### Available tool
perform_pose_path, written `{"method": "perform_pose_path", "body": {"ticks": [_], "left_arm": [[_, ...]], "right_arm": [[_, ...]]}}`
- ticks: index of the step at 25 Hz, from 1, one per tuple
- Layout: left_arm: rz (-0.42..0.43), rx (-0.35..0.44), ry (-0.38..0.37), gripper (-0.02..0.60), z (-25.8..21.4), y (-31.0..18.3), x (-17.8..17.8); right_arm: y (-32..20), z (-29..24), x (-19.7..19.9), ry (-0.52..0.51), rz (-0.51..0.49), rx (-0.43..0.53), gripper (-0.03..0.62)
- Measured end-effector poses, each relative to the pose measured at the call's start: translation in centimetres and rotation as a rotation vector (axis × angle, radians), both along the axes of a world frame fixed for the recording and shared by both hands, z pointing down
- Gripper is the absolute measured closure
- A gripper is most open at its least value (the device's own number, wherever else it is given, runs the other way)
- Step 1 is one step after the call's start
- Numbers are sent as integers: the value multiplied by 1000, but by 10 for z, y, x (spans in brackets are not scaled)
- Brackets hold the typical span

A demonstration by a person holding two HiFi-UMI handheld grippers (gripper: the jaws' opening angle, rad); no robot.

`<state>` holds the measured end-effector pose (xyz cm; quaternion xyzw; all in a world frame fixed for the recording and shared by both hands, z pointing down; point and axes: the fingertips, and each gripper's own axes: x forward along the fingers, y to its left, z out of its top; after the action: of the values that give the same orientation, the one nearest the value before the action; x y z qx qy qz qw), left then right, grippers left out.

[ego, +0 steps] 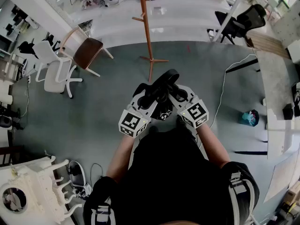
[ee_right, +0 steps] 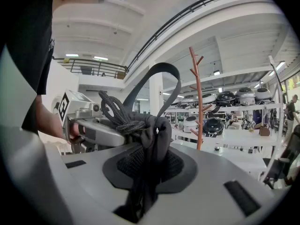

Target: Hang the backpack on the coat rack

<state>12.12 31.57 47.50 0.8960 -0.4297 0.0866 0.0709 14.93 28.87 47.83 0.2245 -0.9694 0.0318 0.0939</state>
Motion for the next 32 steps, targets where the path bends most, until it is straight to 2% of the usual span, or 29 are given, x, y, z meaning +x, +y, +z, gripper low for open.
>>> {"method": "perform_pose_path", "body": {"ticks": [13, 25, 32], "left_arm": [[22, -14, 21, 491, 16, 39, -60], [59, 5, 25, 491, 9, 65, -82], [42, -1, 19, 491, 2, 58, -91]], "right_arm": [[39, 18, -58, 20, 30, -8, 513], [66, 9, -81, 12, 65, 5, 513], [59, 4, -89, 14, 52, -5, 511]]}}
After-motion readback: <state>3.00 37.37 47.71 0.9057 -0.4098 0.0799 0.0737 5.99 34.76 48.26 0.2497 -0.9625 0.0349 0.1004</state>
